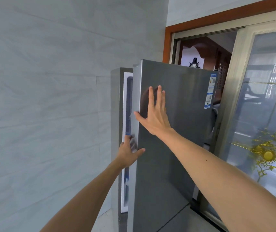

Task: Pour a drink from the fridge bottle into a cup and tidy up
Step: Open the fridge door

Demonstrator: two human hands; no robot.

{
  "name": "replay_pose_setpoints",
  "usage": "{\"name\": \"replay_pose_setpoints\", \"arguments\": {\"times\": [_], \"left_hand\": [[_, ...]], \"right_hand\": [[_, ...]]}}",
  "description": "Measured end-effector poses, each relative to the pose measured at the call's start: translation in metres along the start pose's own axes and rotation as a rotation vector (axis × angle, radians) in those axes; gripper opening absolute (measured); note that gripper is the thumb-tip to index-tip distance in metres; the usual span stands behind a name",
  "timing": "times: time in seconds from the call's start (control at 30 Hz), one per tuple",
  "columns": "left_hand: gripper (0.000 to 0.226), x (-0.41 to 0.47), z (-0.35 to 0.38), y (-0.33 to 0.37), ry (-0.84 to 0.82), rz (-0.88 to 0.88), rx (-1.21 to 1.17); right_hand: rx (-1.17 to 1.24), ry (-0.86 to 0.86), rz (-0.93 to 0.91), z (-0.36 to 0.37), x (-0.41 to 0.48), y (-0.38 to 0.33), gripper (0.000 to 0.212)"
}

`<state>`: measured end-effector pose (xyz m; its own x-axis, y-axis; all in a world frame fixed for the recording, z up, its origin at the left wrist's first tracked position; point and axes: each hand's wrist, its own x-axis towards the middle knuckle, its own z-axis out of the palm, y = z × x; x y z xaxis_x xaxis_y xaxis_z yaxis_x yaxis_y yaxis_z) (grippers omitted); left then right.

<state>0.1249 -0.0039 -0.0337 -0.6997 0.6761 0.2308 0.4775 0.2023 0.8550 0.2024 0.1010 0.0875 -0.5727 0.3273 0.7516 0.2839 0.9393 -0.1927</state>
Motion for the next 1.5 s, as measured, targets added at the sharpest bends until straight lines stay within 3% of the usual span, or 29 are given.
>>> {"name": "replay_pose_setpoints", "arguments": {"times": [0.27, 0.53, 0.7, 0.9, 1.13, 1.5], "left_hand": [[0.079, -0.043, 0.023, 0.024, -0.126, 0.100, 0.163], [0.074, -0.067, 0.040, 0.045, -0.130, 0.053, 0.149], [0.091, -0.073, 0.054, 0.068, -0.223, 0.095, 0.085], [0.092, -0.069, 0.078, 0.087, -0.439, 0.180, 0.174], [0.091, -0.078, 0.106, 0.106, -0.663, 0.306, 0.235], [0.106, -0.106, 0.160, 0.131, -0.882, 0.527, 0.209]], "right_hand": [[0.063, 0.072, -0.001, -0.054, -0.045, 0.028, 0.108], [0.115, 0.094, -0.036, -0.100, -0.078, 0.057, 0.104], [0.067, 0.091, -0.032, -0.128, -0.096, 0.081, 0.102], [-0.013, 0.119, -0.032, -0.164, -0.119, 0.107, 0.091], [-0.154, 0.194, 0.105, -0.196, -0.155, 0.129, 0.072], [-0.467, 0.305, 0.343, -0.249, -0.191, 0.154, 0.072]]}}
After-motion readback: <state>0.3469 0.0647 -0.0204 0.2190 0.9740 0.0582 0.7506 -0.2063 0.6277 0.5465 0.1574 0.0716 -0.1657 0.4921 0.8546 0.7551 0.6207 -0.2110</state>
